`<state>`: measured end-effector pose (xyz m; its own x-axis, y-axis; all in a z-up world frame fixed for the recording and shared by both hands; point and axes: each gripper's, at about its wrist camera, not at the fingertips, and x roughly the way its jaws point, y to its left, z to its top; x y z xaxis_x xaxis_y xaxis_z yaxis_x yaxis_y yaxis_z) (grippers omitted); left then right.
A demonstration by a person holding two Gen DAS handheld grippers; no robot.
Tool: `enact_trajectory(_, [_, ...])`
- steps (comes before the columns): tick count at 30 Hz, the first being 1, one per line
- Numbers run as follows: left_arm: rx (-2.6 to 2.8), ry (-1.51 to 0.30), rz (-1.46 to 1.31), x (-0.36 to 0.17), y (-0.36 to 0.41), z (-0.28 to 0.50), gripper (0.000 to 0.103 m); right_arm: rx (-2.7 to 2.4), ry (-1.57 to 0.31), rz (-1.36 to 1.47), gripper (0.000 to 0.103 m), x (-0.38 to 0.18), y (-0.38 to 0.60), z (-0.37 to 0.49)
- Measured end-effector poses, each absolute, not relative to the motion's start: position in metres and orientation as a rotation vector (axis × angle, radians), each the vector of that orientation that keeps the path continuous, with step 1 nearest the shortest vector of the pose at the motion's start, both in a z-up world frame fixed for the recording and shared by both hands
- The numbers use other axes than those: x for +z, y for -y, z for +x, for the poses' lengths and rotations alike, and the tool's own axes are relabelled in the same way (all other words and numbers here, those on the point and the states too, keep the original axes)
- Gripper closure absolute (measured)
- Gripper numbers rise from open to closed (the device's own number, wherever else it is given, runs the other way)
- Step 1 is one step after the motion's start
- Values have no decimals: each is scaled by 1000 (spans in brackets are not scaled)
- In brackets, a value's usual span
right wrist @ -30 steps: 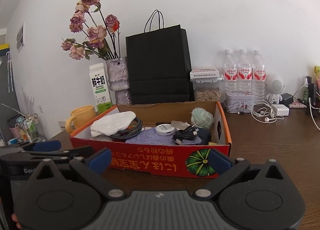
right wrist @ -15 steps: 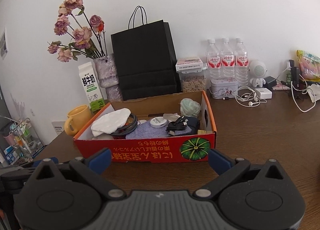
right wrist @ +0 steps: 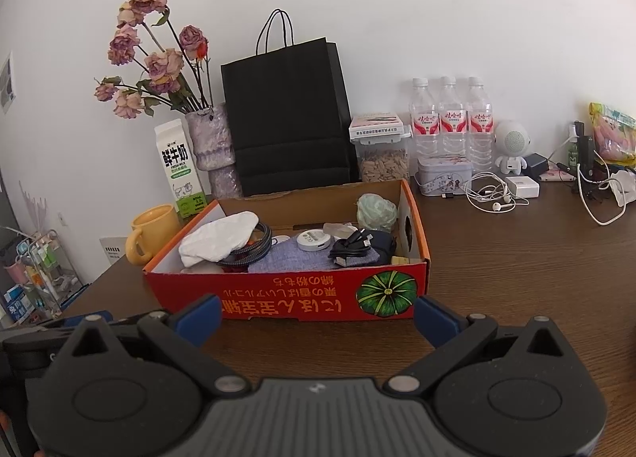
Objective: Organize objects
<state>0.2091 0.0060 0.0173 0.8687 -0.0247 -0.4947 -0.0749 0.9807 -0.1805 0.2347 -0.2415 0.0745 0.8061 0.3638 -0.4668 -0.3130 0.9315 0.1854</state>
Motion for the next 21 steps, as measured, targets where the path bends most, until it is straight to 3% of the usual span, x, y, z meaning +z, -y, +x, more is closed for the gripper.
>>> enact_trajectory(21, [24, -535, -204, 14, -5, 212, 0, 358, -523, 99, 0, 73, 242, 236])
